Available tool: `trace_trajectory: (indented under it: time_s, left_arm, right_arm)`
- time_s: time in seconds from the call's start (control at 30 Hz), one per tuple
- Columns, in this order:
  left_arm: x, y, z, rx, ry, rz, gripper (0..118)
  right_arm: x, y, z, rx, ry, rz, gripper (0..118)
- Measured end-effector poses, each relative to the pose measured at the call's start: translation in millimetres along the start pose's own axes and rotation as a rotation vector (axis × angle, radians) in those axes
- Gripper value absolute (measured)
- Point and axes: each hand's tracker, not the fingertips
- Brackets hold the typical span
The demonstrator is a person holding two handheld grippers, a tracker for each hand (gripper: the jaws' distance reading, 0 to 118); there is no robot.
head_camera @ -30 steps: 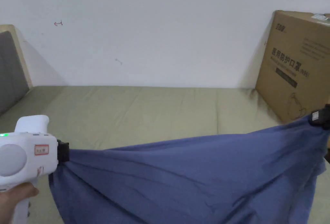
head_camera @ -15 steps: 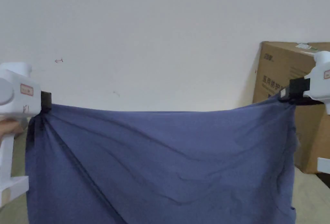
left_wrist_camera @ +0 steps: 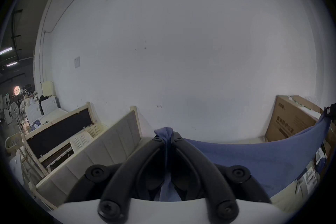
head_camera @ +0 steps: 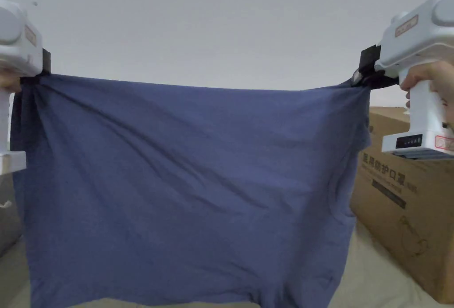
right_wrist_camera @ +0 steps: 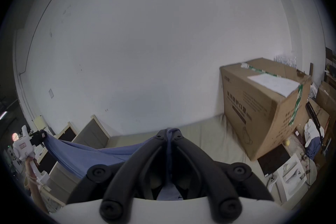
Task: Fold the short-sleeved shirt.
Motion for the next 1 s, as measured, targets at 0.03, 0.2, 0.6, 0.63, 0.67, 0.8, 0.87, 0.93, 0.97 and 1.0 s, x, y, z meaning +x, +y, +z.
trace_trajectory:
  time_s: [0.03, 0.2, 0.6, 0.63, 0.67, 0.8, 0.87, 0.93, 0.97, 1.0]
  left_arm:
    - [-0.6, 9.1, -1.1, 0.032, 0.013, 0.030, 3]
    - [4.4, 35.4, -14.3, 0.054, 0.036, -0.015, 3]
    - [21.2, -97.8, -106.0, -0.147, -0.035, 0.005, 3]
    - [26.7, -121.6, -117.1, -0.179, -0.024, 0.001, 3]
    - [34.9, -147.6, -126.0, -0.224, -0.014, -0.017, 3]
    - [64.5, -261.2, -156.3, -0.366, 0.004, -0.141, 3]
    - [71.5, -316.1, -173.6, -0.453, 0.017, -0.127, 3]
    - [76.4, -362.5, -186.1, -0.567, 0.032, -0.097, 3]
    - [78.0, -385.5, -193.5, -0.618, 0.021, -0.107, 3]
    - [78.9, -403.7, -198.0, -0.658, 0.020, -0.113, 3]
  right_arm:
    - [-6.2, 9.5, 1.2, 0.022, 0.000, 0.007, 2]
    - [-18.9, 41.3, 6.9, 0.087, 0.005, 0.024, 2]
    - [25.7, -69.2, -61.8, -0.116, -0.067, 0.024, 2]
    - [33.0, -88.3, -76.0, -0.148, -0.085, 0.034, 2]
    - [40.3, -109.6, -90.7, -0.186, -0.098, 0.035, 2]
    - [77.5, -200.7, -150.0, -0.360, -0.105, -0.024, 2]
    - [97.4, -250.4, -179.0, -0.451, -0.144, -0.079, 2]
    - [113.7, -292.8, -202.3, -0.524, -0.170, -0.097, 2]
    - [121.0, -313.8, -211.4, -0.553, -0.168, -0.110, 2]
    - [127.6, -330.2, -218.9, -0.588, -0.162, -0.121, 2]
